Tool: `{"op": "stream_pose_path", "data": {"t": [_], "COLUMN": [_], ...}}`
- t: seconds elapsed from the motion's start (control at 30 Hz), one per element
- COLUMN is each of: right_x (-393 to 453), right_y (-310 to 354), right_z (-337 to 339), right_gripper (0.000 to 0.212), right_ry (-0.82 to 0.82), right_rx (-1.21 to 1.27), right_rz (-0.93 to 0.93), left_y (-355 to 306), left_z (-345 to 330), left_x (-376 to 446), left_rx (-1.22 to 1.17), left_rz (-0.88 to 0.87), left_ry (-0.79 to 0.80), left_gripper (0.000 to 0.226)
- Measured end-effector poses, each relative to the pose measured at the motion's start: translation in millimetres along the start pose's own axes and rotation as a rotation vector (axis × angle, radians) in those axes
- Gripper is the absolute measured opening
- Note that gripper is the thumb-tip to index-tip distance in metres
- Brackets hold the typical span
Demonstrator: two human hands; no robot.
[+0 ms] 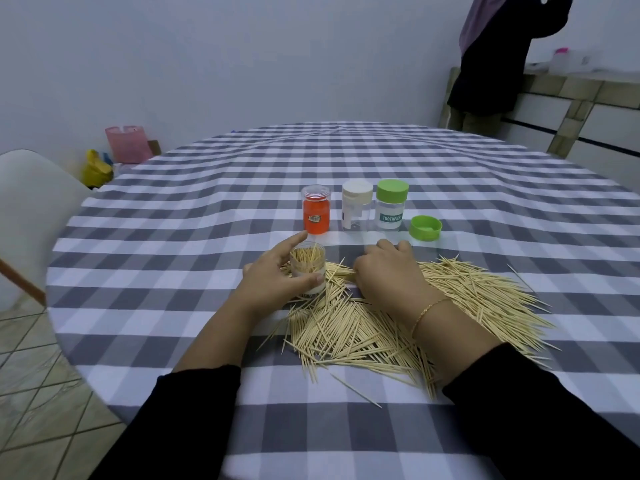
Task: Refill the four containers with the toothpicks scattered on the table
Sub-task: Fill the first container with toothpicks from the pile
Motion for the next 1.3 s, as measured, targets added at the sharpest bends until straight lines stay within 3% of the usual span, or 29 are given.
{"op": "stream_pose_path", "data": {"t": [0.2, 0.4, 0.7, 1.03, 1.3], "right_x": [2.7, 2.5, 1.6, 2.4, 9.8], "right_y": [-12.0, -22.7, -25.6, -5.8, 18.7], "right_z": [1.3, 11.4, 18.3, 36.3, 56.2], "right_gripper": [0.018, 0.02, 0.016, 0.013, 0.017], "right_ry": [-0.043, -0.024, 0.159, -0.014, -0.217], "right_rx": [0.093, 0.398, 0.584, 1.378, 1.734], "right_rz": [-0.072, -0.149, -0.18, -0.182, -0.088], "left_y": [1.4, 3.0, 3.2, 3.2, 4.2], "left_z": [-0.6, -1.4, -1.3, -1.9, -3.0], "left_x": [0.7, 1.7, 2.4, 2.0, 2.8], "left_rx": [0.021, 0.045, 0.045, 0.036, 0.017], "left_rz": [0.002, 0.006, 0.007, -0.011, -0.028], "left_ry": [0.008, 0.011, 0.009, 0.008, -0.003], "left_gripper": [0.087, 0.085, 0.086, 0.081, 0.083]}}
Point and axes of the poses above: each hand's wrist, its own x-axis towards the middle knuckle, its own z-axis out of the back of the hand, y = z × x, the point moved 6 cm from there along x, towards the middle knuckle, and after that the axes turned 13 degrees about x, right-handed, at the moved point
